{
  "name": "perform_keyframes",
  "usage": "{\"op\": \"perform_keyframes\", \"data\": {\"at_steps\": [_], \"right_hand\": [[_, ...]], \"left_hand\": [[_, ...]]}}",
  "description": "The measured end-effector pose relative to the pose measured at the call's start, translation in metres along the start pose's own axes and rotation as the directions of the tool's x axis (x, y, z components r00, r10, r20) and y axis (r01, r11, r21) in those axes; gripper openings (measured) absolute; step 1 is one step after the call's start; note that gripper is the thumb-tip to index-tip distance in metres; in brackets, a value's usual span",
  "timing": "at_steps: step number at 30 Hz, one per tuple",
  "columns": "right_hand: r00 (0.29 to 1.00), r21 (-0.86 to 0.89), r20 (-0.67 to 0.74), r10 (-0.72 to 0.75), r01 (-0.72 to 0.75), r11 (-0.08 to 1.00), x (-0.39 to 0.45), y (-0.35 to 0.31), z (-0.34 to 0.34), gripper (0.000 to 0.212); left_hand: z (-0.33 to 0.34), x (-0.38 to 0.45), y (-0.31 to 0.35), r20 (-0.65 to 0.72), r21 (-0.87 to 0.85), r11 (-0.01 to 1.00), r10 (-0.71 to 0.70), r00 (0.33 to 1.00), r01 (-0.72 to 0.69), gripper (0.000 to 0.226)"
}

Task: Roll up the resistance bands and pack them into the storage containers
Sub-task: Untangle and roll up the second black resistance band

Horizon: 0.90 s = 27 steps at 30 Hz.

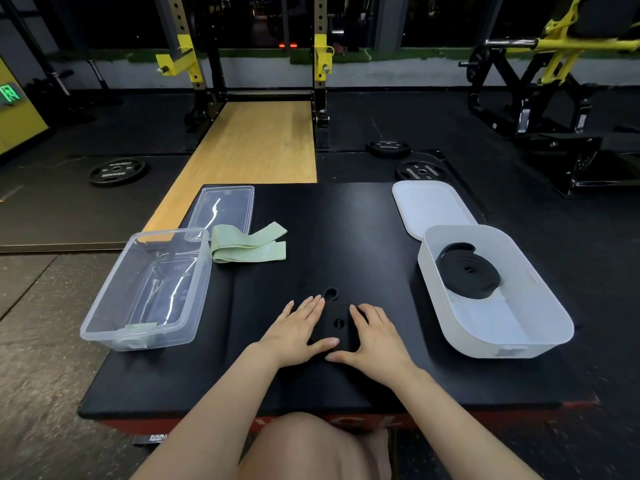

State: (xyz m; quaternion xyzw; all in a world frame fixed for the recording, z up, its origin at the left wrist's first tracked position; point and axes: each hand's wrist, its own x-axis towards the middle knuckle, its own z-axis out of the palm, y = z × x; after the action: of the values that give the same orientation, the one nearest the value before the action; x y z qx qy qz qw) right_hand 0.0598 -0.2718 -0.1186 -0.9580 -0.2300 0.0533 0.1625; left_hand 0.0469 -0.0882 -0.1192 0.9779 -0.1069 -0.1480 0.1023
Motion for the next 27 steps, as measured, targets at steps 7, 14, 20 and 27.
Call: {"op": "perform_keyframes", "data": {"at_steps": [7,14,20,27], "right_hand": [[0.989,-0.013,0.104,-0.105,0.107,0.994,0.009,0.011,-0.011,0.105],[0.961,-0.012,0.197,-0.194,0.200,0.980,0.022,0.020,-0.020,0.105],[0.947,-0.022,0.225,-0.229,0.240,0.970,0.028,0.024,-0.021,0.106],[0.911,-0.009,0.329,-0.249,0.266,0.964,0.037,0.033,-0.027,0.098]], "left_hand": [[-0.006,0.003,-0.002,0.026,-0.039,0.999,0.033,0.999,-0.032,0.096],[-0.004,0.005,-0.002,0.008,-0.116,0.993,0.022,1.000,-0.021,0.105],[-0.005,0.007,0.000,-0.012,-0.211,0.978,-0.003,1.000,0.000,0.110],[-0.013,0.005,0.006,0.041,-0.103,0.994,-0.023,0.999,0.027,0.124]]}}
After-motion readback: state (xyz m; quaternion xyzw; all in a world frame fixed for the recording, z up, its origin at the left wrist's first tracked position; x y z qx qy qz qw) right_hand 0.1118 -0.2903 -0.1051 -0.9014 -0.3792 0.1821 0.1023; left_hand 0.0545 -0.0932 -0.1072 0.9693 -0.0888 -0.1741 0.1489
